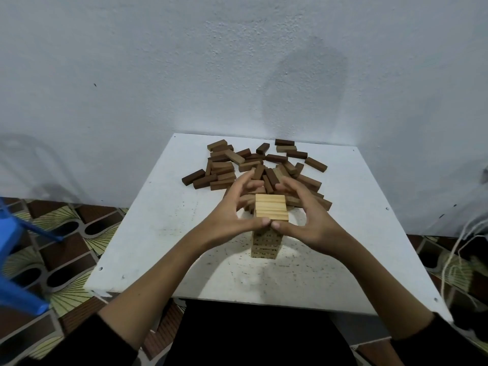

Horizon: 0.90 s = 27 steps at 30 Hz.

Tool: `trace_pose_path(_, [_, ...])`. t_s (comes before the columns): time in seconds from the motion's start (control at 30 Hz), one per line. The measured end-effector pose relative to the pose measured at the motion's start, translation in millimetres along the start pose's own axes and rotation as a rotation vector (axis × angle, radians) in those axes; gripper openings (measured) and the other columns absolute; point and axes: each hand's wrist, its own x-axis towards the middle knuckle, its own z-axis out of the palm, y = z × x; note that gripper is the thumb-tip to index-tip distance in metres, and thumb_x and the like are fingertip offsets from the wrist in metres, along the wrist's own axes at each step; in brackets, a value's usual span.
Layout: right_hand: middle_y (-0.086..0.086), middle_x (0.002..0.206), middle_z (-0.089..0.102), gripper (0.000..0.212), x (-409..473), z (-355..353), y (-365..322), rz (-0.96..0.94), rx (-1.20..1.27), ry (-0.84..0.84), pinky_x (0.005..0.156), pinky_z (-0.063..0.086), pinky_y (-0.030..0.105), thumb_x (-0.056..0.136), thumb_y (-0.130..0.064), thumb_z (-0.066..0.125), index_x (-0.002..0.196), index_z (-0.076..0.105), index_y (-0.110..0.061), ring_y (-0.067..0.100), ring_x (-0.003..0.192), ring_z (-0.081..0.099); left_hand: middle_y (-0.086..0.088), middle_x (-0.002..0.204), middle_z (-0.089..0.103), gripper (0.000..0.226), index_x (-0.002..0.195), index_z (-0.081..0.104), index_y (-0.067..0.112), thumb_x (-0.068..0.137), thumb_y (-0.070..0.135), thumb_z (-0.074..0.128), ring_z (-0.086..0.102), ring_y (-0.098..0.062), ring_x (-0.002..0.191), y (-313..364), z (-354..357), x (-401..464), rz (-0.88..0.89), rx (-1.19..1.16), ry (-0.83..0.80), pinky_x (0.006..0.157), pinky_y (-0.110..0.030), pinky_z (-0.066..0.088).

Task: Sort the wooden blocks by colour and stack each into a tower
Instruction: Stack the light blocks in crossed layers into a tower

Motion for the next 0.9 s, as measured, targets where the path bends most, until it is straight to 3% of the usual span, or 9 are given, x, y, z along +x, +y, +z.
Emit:
trace_pose_path(0.13, [-0.017, 0.149, 0.029, 0.074, -8, 22, 6, 0.114, 0.350, 0.115, 0.103, 0.031, 0.013, 0.084, -0.057, 0.039, 0.149, 0.017, -0.027, -0.005, 0.131, 0.032, 0.010, 0.153, 0.030, 0.070, 0.144, 0.026, 0.030, 0.086, 0.065, 0.044, 0.029, 0.001, 0.137, 6, 17, -12, -0.111, -0.381, 0.116, 0.114, -0.024, 0.023])
trace_pose_path(0.2, [-0.017, 0.149, 0.029, 0.075, -10, 34, 6, 0.137, 0.463, 0.164, 0.110, 0.025, 0.021, 0.086, -0.066, 0.026, 0.149, 0.017, -0.026, -0.003, 0.133, 0.030, 0.008, 0.156, 0.025, 0.083, 0.150, 0.022, 0.025, 0.082, 0.073, 0.029, 0.025, 0.000, 0.139, 5, 26, -16, -0.151, -0.431, 0.143, 0.116, -0.024, 0.015])
trace_pose_path(0.27, [-0.017, 0.145, 0.035, 0.071, -13, 43, 3, 0.146, 0.563, 0.195, 0.107, 0.027, 0.018, 0.087, -0.065, 0.017, 0.147, 0.020, -0.026, -0.006, 0.128, 0.035, 0.008, 0.154, 0.031, 0.097, 0.149, 0.026, 0.026, 0.073, 0.085, 0.031, 0.027, -0.003, 0.140, 1, 34, -19, -0.159, -0.433, 0.137, 0.113, -0.024, 0.020])
trace_pose_path(0.33, [-0.011, 0.149, 0.033, 0.073, -14, 49, 1, 0.150, 0.623, 0.201, 0.109, 0.027, 0.018, 0.084, -0.059, 0.014, 0.147, 0.019, -0.023, -0.001, 0.133, 0.034, 0.012, 0.145, 0.044, 0.081, 0.142, 0.035, 0.031, 0.078, 0.079, 0.024, 0.035, 0.000, 0.135, 1, 40, -22, -0.150, -0.460, 0.094, 0.106, -0.019, 0.030])
trace_pose_path(0.43, [-0.006, 0.156, 0.022, 0.077, -15, 53, 0, 0.146, 0.625, 0.183, 0.102, 0.029, 0.008, 0.084, -0.059, 0.011, 0.151, 0.011, -0.021, 0.004, 0.140, 0.025, 0.009, 0.154, 0.030, 0.085, 0.149, 0.023, 0.033, 0.079, 0.081, 0.017, 0.020, 0.002, 0.139, 2, 47, -24, -0.148, -0.416, 0.100, 0.107, -0.013, 0.023])
trace_pose_path(0.53, [-0.008, 0.157, 0.019, 0.078, -15, 54, -3, 0.156, 0.640, 0.151, 0.091, 0.032, -0.001, 0.082, -0.059, 0.010, 0.151, 0.008, -0.022, 0.003, 0.140, 0.023, 0.010, 0.156, 0.024, 0.089, 0.151, 0.015, 0.038, 0.075, 0.085, 0.022, 0.019, -0.005, 0.143, -1, 49, -24, -0.170, -0.473, 0.070, 0.119, -0.034, 0.014])
trace_pose_path(0.6, [-0.007, 0.156, 0.022, 0.079, -15, 55, -3, 0.153, 0.636, 0.135, 0.090, 0.035, 0.001, 0.082, -0.061, 0.011, 0.151, 0.009, -0.024, 0.004, 0.139, 0.026, 0.014, 0.154, 0.028, 0.070, 0.150, 0.016, 0.037, 0.089, 0.070, 0.004, 0.025, 0.003, 0.139, -3, 51, -22, -0.183, -0.422, 0.088, 0.111, -0.021, 0.023])
trace_pose_path(0.73, [-0.010, 0.152, 0.026, 0.076, -15, 55, -3, 0.164, 0.593, 0.109, 0.079, 0.039, -0.001, 0.083, -0.059, 0.011, 0.151, 0.009, -0.026, -0.006, 0.124, 0.039, 0.038, 0.118, 0.044, 0.051, 0.122, 0.033, 0.053, 0.095, 0.050, -0.010, 0.042, 0.032, 0.099, 0, 56, -22, -0.140, -0.384, 0.062, 0.079, -0.001, 0.035])
trace_pose_path(0.9, [-0.018, 0.141, 0.030, 0.077, -15, 56, -1, 0.177, 0.599, 0.113, 0.072, 0.041, -0.002, 0.081, -0.060, 0.011, 0.151, 0.007, -0.029, -0.020, 0.105, 0.040, 0.031, 0.132, 0.037, 0.055, 0.138, 0.023, 0.047, 0.092, 0.053, -0.006, 0.039, 0.030, 0.105, 5, 54, -24, -0.160, -0.402, 0.061, 0.078, 0.002, 0.036])
